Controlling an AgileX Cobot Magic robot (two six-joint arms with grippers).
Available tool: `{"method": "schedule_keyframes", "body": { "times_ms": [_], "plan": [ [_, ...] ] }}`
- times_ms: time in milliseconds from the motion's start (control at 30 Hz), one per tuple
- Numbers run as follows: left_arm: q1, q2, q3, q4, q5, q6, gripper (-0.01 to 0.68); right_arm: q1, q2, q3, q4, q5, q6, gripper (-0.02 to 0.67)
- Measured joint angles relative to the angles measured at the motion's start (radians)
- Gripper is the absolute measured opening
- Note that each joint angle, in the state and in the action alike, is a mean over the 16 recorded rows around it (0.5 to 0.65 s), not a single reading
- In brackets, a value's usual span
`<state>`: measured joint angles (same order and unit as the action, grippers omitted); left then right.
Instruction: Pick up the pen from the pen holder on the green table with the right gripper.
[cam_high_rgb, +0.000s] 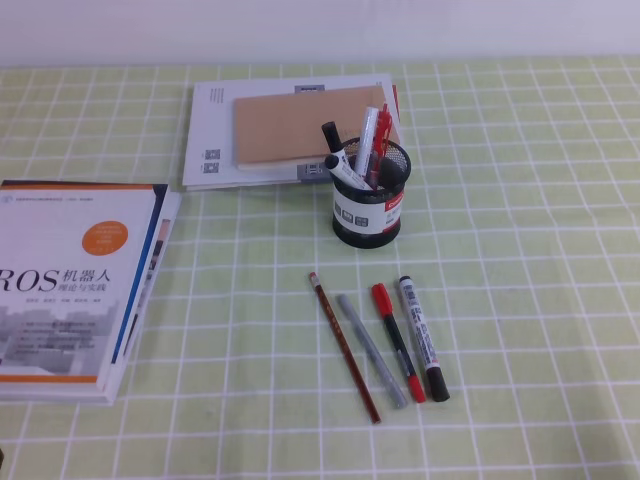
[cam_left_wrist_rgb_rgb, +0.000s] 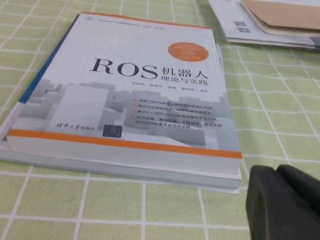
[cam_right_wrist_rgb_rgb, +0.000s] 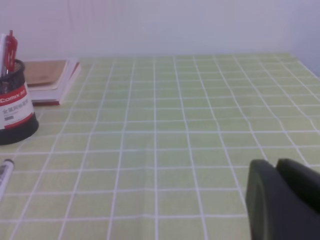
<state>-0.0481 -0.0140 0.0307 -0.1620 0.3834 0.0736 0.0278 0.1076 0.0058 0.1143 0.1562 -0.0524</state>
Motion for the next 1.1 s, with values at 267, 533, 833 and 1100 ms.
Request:
{"method": "schedule_keyframes", "body": {
  "times_ms": [267,533,833,1100],
  "plan": [
    [0.0,0.0,0.0,0.0,0.0,0.0,-0.008,-0.005,-0.108,0.021,-0.001,0.123,0.001,-0.012],
    [0.0,0.0,0.0,0.0,0.0,0.0,-0.008,-0.005,-0.115,0.021,0.008,0.213,0.003,-0.012],
    [0.0,0.0,0.0,0.0,0.0,0.0,-0.008,-0.005,-0.115,0.021,0.022,0.23,0.004,-0.012],
    [0.0,0.0,0.0,0.0,0.0,0.0,-0.008,-0.005,-0.115,0.021,0.024,0.23,0.004,-0.012]
  ]
}}
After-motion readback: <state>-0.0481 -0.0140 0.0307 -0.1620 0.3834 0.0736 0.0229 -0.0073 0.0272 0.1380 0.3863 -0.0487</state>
